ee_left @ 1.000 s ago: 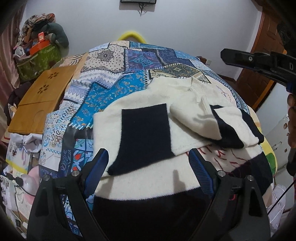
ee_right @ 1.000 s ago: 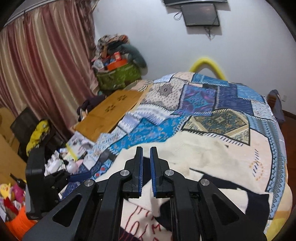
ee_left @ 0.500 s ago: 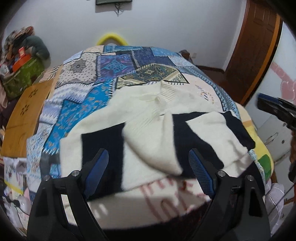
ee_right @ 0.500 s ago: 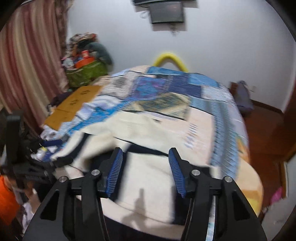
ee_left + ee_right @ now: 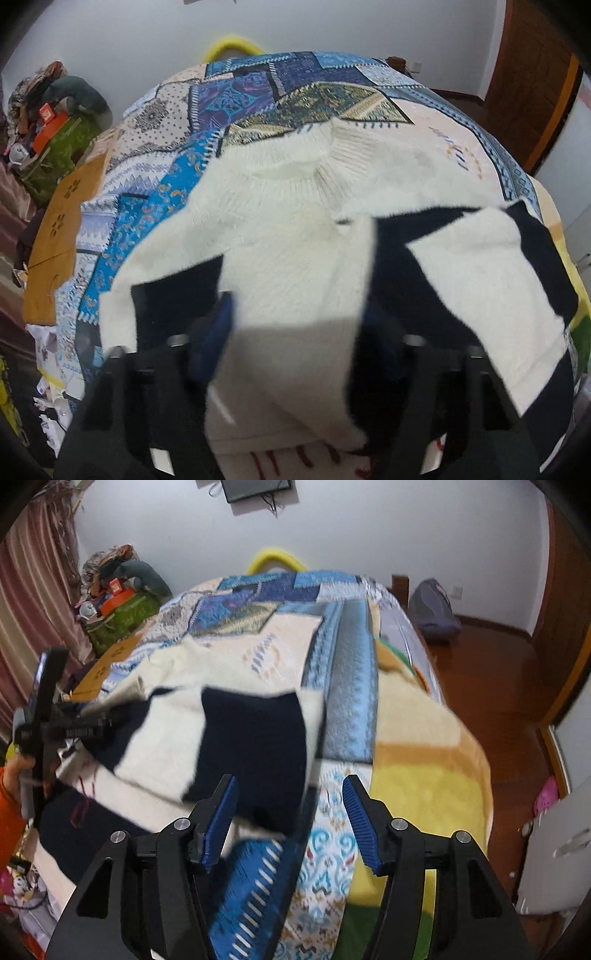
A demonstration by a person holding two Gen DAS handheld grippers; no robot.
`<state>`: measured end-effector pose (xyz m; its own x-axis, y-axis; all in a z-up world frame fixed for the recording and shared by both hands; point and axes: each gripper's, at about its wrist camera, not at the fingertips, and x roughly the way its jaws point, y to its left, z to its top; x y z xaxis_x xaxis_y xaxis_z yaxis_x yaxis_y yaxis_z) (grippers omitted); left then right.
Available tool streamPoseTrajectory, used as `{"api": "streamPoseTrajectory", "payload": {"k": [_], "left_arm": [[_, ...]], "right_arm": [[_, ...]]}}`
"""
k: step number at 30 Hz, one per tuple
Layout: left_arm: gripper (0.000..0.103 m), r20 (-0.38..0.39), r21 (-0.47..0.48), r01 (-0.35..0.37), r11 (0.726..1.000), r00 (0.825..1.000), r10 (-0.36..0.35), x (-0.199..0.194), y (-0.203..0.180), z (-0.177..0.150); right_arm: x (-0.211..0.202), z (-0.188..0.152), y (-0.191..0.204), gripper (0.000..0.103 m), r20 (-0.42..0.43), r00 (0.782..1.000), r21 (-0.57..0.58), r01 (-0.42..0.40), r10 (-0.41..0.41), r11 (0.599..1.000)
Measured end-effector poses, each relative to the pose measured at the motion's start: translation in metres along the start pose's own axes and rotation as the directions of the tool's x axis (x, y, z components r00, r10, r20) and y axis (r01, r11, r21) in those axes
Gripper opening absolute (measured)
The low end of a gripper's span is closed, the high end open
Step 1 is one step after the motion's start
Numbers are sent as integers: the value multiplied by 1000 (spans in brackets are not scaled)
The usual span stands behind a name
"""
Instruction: Fold small clothes
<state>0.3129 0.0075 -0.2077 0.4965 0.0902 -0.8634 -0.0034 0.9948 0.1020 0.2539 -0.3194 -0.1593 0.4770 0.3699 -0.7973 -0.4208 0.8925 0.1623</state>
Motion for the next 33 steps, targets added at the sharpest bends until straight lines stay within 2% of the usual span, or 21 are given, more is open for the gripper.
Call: {"api": "streamPoseTrajectory", "payload": {"k": [2,4,7,9,13,15,18,20,24,28,33], "left_arm": [[22,5,10,-15,1000,1000,15,-2,-1,5],[7,13,23,-23,999,1000,23,-5,0,11],[6,45,7,3,1000,999,-4,-17,4,21],[6,96,-7,22,1000,995,-22,-35,9,28],[6,231,-34,64,997,971,-54,-84,25,38],[6,285,-45,62,997,957,-47,-104,35,40],[6,331,-55,49,997,943,-28,-120,53,37],[6,321,-60,54,997,946,-32,-118,65,31],[6,255,-82,53,995,966,-30,-91,87,11],[8,151,-141,68,988,987,-47,-53,110,-15],[14,40,-176,63,982,998,-57,-20,130,-49]], "right_arm": [[5,-8,-1,55,-17,1000,10,-18,18,1000],[8,-12,-1,55,-24,999,19,-35,35,999],[12,-16,0,55,-25,998,25,-52,53,998],[12,-16,2,55,-20,998,25,-61,62,998],[12,-11,5,55,-9,998,19,-66,66,998],[13,-8,8,55,-4,998,17,-64,64,998],[13,-2,12,55,8,998,15,-65,65,998],[15,1,16,55,13,997,15,-76,76,997],[26,3,30,55,-5,996,7,-89,89,996],[44,0,45,55,-50,995,-14,-89,88,996],[58,-2,54,56,-88,994,-38,-71,68,997]]}}
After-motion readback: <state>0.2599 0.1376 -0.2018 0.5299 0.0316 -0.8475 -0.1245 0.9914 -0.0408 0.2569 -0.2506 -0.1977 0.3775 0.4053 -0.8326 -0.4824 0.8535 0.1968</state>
